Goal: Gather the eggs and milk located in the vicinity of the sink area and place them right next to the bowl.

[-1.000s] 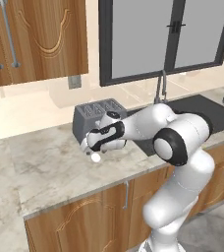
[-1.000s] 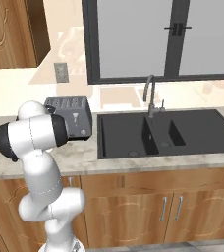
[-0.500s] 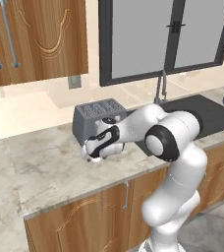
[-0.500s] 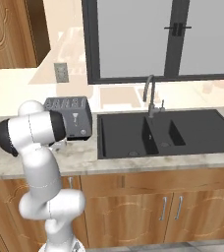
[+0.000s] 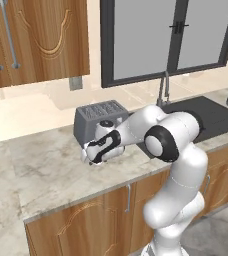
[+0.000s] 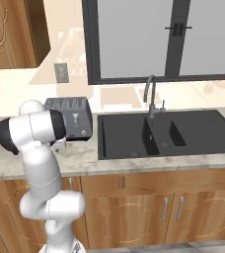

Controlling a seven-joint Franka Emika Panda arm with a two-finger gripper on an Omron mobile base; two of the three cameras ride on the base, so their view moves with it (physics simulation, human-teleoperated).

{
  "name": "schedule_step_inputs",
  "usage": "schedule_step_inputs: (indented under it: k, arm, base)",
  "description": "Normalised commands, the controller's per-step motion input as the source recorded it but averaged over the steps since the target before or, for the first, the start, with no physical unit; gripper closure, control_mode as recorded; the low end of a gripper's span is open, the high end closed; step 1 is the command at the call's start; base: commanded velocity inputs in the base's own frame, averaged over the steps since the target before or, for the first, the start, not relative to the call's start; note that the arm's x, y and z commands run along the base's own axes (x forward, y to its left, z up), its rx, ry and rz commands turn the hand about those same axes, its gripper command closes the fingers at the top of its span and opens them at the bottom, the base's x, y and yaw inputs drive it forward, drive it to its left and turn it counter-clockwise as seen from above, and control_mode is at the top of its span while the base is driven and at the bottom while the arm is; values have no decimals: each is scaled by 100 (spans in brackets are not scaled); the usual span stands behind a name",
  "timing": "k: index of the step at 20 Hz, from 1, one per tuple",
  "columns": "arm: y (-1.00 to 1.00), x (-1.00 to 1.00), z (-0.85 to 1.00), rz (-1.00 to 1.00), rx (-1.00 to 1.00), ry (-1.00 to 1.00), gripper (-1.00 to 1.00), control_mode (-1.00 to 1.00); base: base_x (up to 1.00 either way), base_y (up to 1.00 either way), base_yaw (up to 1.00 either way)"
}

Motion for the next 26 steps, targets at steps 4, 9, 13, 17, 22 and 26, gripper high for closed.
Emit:
schedule_step_inputs:
  k: [4,9,13,17,22,26]
  arm:
    - [0,12,-14,2,-5,-1,100,-100]
    - [0,2,-8,5,-1,-5,100,-100]
    - [-4,-10,12,6,0,-17,100,-100]
    - [-33,-49,46,1,0,-11,100,-100]
    - [-34,-59,81,0,0,-2,100,-100]
    - [-29,-52,100,0,1,1,100,-100]
  base:
    - [0,0,0]
    - [0,0,0]
    - [0,0,0]
    - [0,0,0]
    - [0,0,0]
    - [0,0,0]
